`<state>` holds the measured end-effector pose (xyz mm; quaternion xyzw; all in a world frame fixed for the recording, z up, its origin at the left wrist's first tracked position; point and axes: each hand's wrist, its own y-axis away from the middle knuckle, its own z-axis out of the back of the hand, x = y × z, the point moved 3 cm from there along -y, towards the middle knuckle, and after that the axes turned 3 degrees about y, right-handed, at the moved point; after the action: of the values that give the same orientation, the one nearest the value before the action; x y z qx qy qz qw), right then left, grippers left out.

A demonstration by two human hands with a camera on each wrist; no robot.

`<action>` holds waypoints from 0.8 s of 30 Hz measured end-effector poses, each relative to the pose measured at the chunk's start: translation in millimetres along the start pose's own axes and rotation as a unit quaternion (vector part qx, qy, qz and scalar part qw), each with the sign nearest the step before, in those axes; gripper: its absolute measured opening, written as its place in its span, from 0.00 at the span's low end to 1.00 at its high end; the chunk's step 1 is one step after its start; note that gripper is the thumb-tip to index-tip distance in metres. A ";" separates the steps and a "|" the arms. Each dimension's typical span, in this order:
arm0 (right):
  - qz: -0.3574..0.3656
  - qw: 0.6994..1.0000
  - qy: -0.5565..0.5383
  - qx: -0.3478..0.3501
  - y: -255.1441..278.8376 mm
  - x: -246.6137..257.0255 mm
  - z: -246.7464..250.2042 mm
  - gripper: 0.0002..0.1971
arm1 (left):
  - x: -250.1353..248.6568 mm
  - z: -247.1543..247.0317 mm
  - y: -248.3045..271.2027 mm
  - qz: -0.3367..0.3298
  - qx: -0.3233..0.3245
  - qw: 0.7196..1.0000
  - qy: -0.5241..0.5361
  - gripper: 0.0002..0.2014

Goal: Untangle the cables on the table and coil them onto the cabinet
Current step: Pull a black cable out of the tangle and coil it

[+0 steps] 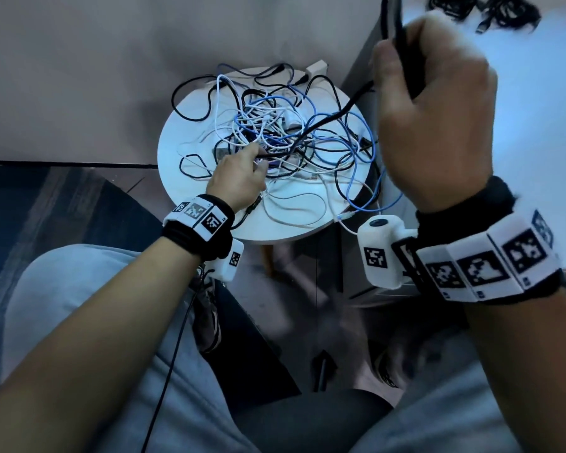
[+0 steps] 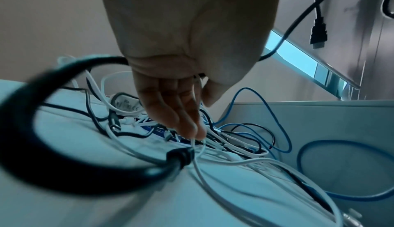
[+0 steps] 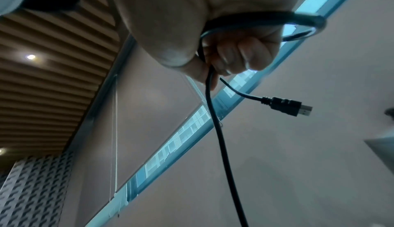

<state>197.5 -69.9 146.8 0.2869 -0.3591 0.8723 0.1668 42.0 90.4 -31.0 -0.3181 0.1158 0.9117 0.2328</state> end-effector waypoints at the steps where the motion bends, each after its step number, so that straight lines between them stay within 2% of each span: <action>1: 0.018 1.000 0.014 0.004 2.4 2.6 -2.2 0.13 | -1.6 -0.8 0.7 0.000 0.019 1.000 0.013 0.09; 5: 0.079 0.989 0.081 0.099 14.5 -0.7 -28.1 0.12 | -7.7 -0.7 5.1 -0.040 0.025 0.999 0.012 0.09; 10: 0.048 0.958 0.136 0.248 43.4 -22.6 -75.6 0.15 | -21.3 1.5 12.2 -0.110 -0.017 0.994 0.002 0.08; 13: 0.020 0.934 0.159 0.318 59.2 -33.3 -98.7 0.20 | -29.2 2.9 16.5 -0.140 -0.057 0.988 -0.002 0.11; 17: -0.041 0.944 0.074 0.318 66.9 -41.3 -112.4 0.24 | -34.6 1.7 22.3 -0.166 -0.087 0.982 0.028 0.11; 21: -0.076 0.950 0.070 0.294 55.8 -48.4 -107.4 0.17 | -36.0 1.9 23.0 -0.184 -0.072 0.979 0.043 0.09; 24: -0.067 0.959 0.101 0.257 47.2 -47.4 -95.9 0.12 | -32.0 2.1 16.0 -0.144 -0.065 0.987 0.039 0.08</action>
<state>174.5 -37.1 36.9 0.2545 -0.0836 0.9463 0.1809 55.0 66.0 -8.1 -0.3815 0.0180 0.8609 0.3361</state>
